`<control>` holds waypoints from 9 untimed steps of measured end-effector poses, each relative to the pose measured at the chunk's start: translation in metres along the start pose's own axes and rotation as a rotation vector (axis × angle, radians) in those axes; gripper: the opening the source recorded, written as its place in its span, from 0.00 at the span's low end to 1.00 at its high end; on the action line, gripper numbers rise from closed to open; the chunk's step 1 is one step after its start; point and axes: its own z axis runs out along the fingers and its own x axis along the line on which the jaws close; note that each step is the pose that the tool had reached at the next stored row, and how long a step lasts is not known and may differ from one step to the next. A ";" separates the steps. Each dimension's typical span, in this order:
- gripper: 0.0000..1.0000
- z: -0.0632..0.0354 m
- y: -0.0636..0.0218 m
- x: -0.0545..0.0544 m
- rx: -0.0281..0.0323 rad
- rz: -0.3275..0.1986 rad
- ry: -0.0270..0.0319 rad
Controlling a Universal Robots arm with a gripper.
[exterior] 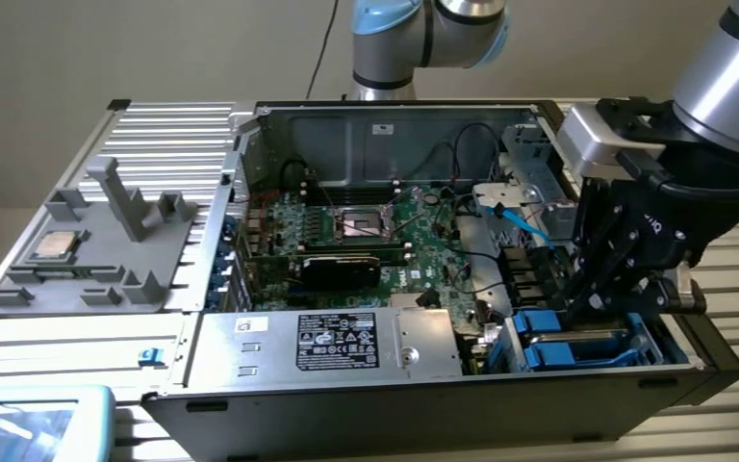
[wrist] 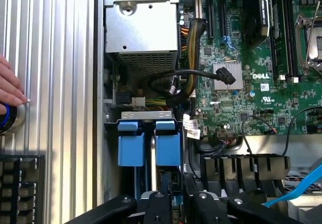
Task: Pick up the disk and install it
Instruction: 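Insert the second disk wire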
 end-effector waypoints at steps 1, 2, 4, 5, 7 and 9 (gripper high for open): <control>0.24 -0.0044 0.0005 0.000 0.0000 0.000 0.0012; 0.24 -0.0088 0.0009 0.000 0.0001 0.000 0.0026; 0.24 -0.0177 0.0018 0.000 0.0003 0.001 0.0062; 0.24 -0.0222 0.0021 0.000 0.0003 0.001 0.0074; 0.24 -0.0313 0.0025 0.000 0.0004 0.001 0.0098; 0.24 -0.0384 0.0019 0.000 0.0005 0.001 0.0111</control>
